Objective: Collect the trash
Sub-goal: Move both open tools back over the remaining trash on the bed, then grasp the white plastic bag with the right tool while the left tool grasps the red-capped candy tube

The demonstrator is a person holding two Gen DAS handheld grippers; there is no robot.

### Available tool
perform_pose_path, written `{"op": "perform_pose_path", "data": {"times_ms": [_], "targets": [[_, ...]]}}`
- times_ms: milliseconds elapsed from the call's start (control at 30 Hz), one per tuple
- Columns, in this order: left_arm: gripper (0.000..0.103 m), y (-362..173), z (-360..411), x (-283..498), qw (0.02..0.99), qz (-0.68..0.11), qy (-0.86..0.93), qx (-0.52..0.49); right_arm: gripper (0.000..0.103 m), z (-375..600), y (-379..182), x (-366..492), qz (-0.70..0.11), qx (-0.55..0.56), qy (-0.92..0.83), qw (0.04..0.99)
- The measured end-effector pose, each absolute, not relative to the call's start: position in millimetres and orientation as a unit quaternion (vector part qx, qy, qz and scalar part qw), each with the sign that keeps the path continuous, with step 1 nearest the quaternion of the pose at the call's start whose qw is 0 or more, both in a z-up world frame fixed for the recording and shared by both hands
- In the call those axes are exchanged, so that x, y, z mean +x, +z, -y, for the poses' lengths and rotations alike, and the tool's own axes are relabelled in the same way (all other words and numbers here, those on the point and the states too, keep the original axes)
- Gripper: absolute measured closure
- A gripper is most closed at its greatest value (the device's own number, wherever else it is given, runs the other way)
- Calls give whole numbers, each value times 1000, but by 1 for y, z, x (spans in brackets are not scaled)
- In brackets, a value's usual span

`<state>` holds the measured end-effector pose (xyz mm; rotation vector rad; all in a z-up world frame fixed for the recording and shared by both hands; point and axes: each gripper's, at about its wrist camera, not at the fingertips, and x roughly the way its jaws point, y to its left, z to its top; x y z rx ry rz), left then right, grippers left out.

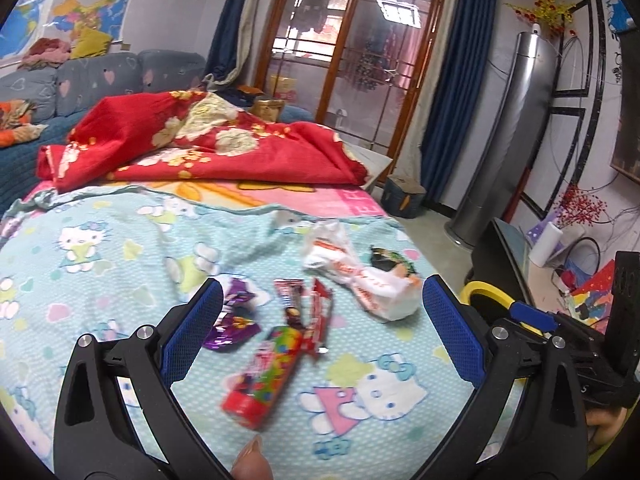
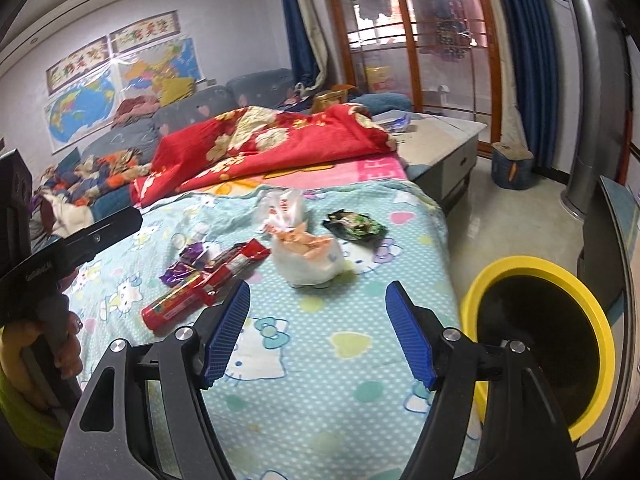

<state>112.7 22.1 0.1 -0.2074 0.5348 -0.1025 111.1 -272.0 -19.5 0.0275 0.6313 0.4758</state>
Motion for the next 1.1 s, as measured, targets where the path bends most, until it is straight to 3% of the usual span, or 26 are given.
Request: {"op": "perform_pose_path", "data": {"times_ms": [433,733,833,900,1100], "targets": [[11,-22,-63,108,947,-307,-38,-85,35,222,-26,138,-319,-38,252,913],[27,-48,-55,116,931,-349,-70,-79,42,199,-47,181,-350,-52,234,906],[30,-57,-49,118,926,-361,-78,-74,49,194,-55,189,-358,-58,227,904],[32,-63,-44,120,923,-370,-83,-64,61,193,-58,191,-355,-65,224,905],[38,-80,-37,123,914,-394,-81,-49,75,204,-59,188,-351,-45,230,907]]}}
